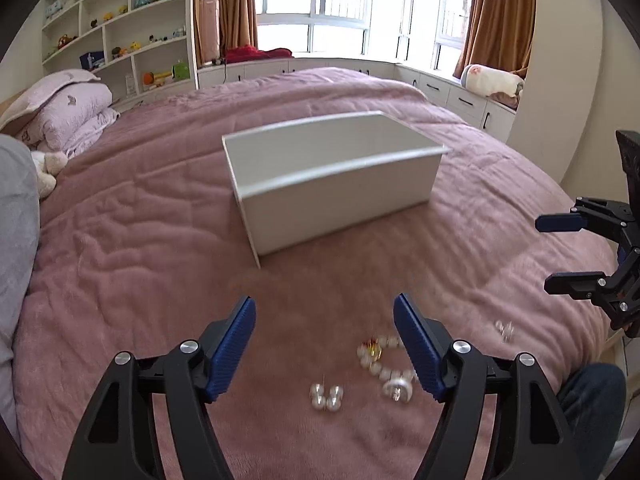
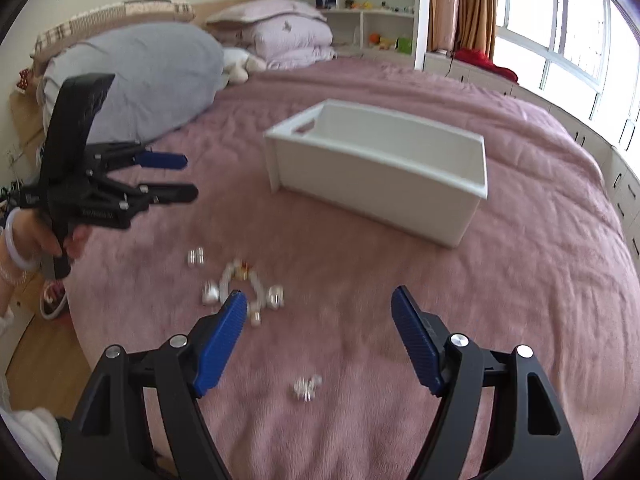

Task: Organize jewelry
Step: 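Grasp the second pearl earring with the left tool while the right tool grasps the silver snowflake charm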

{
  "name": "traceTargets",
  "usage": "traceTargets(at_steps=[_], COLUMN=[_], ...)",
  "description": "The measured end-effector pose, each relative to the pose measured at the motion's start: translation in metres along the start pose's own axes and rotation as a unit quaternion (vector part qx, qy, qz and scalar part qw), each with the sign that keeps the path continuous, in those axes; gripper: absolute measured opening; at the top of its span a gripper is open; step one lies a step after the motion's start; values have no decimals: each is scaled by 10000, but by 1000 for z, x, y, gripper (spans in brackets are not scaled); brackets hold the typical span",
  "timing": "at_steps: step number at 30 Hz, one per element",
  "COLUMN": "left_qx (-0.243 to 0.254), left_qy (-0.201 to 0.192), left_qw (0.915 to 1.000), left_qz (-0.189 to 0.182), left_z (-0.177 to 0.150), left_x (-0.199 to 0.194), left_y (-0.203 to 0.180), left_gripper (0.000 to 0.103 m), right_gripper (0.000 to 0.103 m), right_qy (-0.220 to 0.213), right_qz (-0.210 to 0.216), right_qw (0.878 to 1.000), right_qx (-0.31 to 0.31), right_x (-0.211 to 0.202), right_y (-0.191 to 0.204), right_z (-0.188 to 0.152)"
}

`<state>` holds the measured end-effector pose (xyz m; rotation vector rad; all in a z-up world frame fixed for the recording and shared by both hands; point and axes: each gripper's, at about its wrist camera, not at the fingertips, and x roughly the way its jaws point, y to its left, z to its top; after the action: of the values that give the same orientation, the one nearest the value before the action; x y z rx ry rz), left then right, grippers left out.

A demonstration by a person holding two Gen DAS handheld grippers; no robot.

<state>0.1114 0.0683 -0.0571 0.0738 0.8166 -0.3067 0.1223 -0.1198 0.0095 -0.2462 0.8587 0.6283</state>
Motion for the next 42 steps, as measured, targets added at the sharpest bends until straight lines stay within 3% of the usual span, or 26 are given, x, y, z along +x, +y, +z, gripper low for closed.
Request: traceTargets(at_steps=[4, 11, 19, 21, 26, 30, 34, 37, 42], left_qx=[-110, -366, -479, -482, -626, -733, -779, -773, -687], left_qy=[245, 558, 658, 724, 836, 881, 903, 911, 887], left_qw=[9996, 9976, 9967, 9962, 9945, 9934, 9927, 9927, 9936], left_qz=[91, 164, 72, 10, -76, -108, -172, -176, -142], left_z=[-22, -52, -57, -59, -64, -66, -67, -68, -67], left_x=[12, 26, 40, 45, 55, 59, 58, 58, 55], left_y=[7, 12, 9, 7, 10, 14, 16, 15, 13], left_gripper=[74, 74, 73, 69, 55, 46, 27, 27, 25], right_gripper=[71, 67, 59, 56, 35, 30, 23, 16, 16], right_qy=[457, 632, 907, 905, 986, 1041, 1042, 1020, 997], right_qz=[156, 447, 465, 511, 638, 688, 761, 778, 799], right_qw=[9987, 9967, 9947, 9945, 9931, 9921, 9916, 9917, 9918], right_qx=[162, 253, 101, 98, 0, -85, -38, -13, 73], right_x=[19, 33, 56, 58, 63, 65, 64, 63, 58], right_y=[-6, -11, -5, -5, -1, 2, 1, 0, -3], right_z=[-27, -55, -62, -61, -62, -62, -63, -63, -65])
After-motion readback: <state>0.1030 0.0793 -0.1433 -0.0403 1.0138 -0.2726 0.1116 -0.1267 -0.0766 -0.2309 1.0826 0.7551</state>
